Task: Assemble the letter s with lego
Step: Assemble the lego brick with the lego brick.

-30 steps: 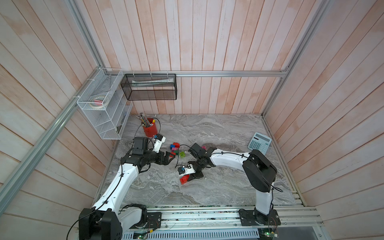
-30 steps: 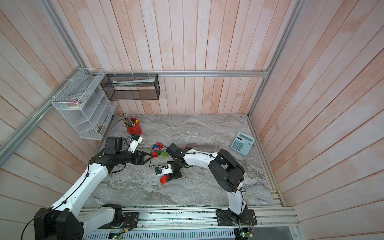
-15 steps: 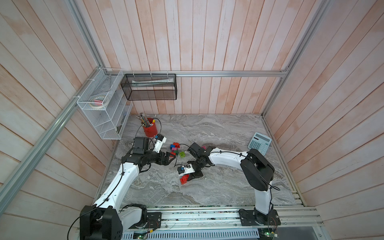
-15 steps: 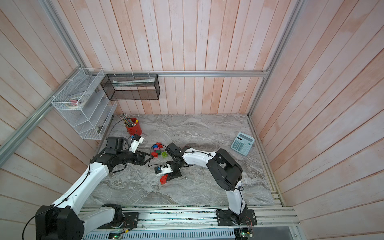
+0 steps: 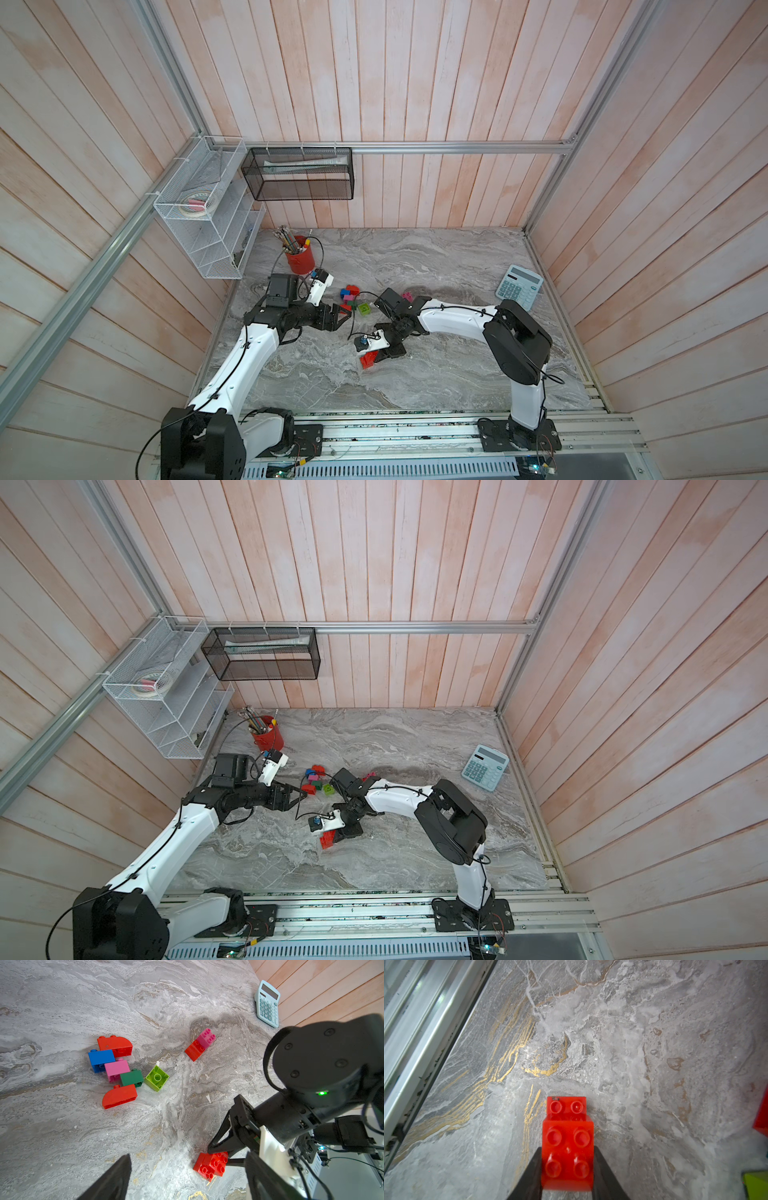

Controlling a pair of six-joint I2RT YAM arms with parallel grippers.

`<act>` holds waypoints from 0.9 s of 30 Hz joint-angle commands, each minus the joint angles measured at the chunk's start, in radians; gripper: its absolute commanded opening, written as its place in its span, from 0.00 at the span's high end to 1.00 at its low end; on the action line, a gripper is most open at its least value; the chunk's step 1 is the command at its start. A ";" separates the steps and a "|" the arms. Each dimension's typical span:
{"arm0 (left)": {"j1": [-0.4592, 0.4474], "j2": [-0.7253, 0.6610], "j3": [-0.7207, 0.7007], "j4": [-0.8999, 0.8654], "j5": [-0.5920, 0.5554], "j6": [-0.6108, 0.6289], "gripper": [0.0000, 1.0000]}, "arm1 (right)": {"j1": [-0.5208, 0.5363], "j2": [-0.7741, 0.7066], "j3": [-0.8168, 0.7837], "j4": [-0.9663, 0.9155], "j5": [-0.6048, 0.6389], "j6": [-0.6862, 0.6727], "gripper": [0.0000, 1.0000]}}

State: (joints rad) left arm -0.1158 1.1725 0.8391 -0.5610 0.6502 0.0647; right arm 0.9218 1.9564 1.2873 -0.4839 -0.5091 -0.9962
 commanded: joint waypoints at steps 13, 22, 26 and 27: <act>0.007 0.004 0.008 -0.007 0.023 0.022 0.12 | 0.014 -0.028 -0.016 -0.083 0.141 0.048 0.84; 0.007 0.005 0.010 -0.008 0.014 0.019 0.13 | 0.036 -0.010 -0.003 -0.108 0.196 0.134 0.84; 0.007 0.012 0.011 -0.010 0.010 0.020 0.13 | 0.044 -0.034 -0.041 -0.064 0.213 0.179 0.85; 0.005 0.014 0.012 -0.010 0.009 0.020 0.13 | 0.047 -0.037 -0.049 -0.057 0.222 0.188 0.85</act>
State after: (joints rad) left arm -0.1158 1.1763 0.8394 -0.5613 0.6537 0.0673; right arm 0.9600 1.9209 1.2819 -0.5106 -0.3630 -0.8616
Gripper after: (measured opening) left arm 0.870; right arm 0.354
